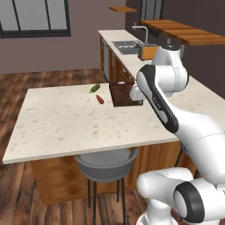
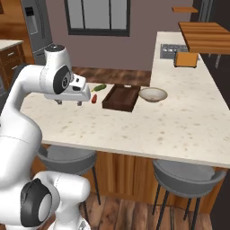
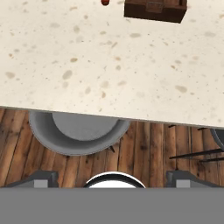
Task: Place the two vegetables and bowl onto the tray for setting up a vegetable dip station.
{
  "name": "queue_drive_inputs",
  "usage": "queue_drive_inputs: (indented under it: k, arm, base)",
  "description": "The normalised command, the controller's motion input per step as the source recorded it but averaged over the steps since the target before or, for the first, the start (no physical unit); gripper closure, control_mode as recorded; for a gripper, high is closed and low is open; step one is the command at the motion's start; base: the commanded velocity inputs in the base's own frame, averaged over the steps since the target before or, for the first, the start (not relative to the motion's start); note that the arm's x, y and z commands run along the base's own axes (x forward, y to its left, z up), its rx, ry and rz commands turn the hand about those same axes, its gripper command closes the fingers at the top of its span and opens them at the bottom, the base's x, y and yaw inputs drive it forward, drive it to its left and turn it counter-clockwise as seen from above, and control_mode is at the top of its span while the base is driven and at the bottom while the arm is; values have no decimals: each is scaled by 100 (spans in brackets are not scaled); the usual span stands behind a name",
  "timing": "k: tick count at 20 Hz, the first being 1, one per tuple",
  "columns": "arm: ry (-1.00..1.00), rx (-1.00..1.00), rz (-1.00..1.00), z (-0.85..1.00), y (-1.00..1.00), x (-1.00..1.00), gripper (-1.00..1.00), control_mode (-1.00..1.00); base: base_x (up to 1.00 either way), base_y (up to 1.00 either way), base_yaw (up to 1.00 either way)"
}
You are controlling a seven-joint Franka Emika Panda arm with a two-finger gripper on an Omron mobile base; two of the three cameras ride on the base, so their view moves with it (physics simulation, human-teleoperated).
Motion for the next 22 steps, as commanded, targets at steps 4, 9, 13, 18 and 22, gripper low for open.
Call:
queue_drive_inputs:
  k: [4, 9, 13, 18, 22]
  arm:
    - [0, 0, 0, 0, 0, 0, -100, 100]
    - [0, 0, 0, 0, 0, 0, -100, 100]
    - [0, 0, 0, 0, 0, 0, -100, 100]
    - [0, 0, 0, 0, 0, 0, -100, 100]
    - [0, 0, 0, 0, 0, 0, -100, 100]
  base:
    - [-35, 21, 0]
    - [-27, 30, -3]
    - [-9, 42, -3]
    - [-8, 58, -5]
    - [-15, 58, -1]
